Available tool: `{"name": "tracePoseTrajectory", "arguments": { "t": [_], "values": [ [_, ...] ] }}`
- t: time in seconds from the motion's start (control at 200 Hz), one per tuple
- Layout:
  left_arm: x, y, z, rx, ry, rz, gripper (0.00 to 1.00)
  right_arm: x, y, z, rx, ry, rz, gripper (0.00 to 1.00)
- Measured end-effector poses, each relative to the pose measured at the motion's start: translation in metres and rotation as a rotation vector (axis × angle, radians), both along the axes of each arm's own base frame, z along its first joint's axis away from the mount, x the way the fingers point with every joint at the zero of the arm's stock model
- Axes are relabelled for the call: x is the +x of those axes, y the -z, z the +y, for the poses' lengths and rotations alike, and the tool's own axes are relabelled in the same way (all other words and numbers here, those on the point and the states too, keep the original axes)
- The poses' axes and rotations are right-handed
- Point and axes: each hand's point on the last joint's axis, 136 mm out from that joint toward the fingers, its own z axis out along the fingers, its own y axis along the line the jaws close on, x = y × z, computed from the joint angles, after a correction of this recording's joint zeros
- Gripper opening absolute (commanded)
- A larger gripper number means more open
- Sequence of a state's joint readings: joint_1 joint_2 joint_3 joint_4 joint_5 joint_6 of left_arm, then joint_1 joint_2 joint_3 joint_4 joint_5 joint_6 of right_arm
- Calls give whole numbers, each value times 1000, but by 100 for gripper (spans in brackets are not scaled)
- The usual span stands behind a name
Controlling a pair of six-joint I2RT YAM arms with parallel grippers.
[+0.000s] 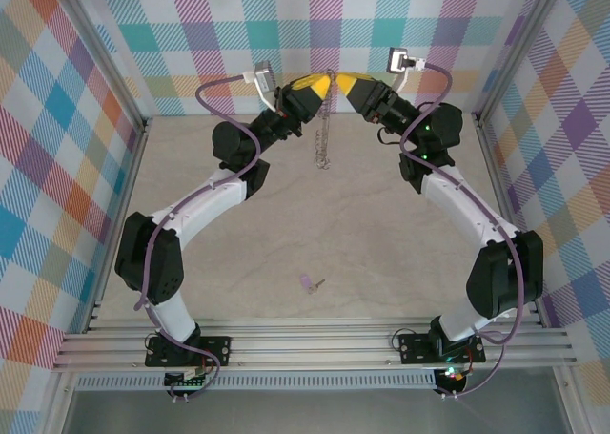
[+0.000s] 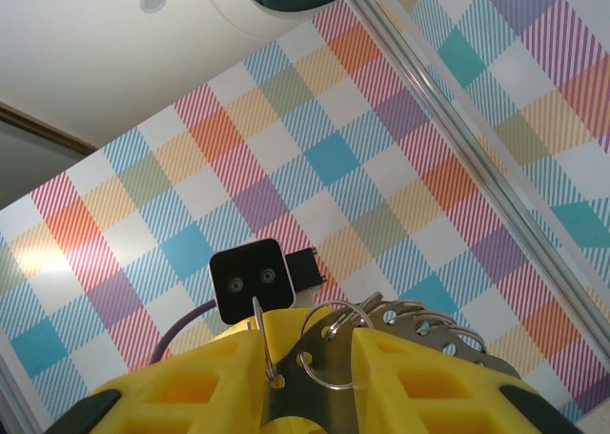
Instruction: Put the keys on the keyring
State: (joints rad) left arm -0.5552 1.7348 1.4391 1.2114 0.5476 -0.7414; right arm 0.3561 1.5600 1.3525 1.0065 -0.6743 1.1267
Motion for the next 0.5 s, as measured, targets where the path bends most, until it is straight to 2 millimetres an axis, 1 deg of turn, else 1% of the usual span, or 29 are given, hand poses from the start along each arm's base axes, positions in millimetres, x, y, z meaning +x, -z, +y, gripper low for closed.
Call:
{"name": "tracePoseTrajectory", "arguments": {
  "t": [0.22,0.5],
  "values": [
    [2,1,-1,0,0,1,0,0,0,0,-2,-2,-1,32],
    [7,8,-5,9,3,18,0,-4,2,3,-14,-16,-9,32]
  ]
}}
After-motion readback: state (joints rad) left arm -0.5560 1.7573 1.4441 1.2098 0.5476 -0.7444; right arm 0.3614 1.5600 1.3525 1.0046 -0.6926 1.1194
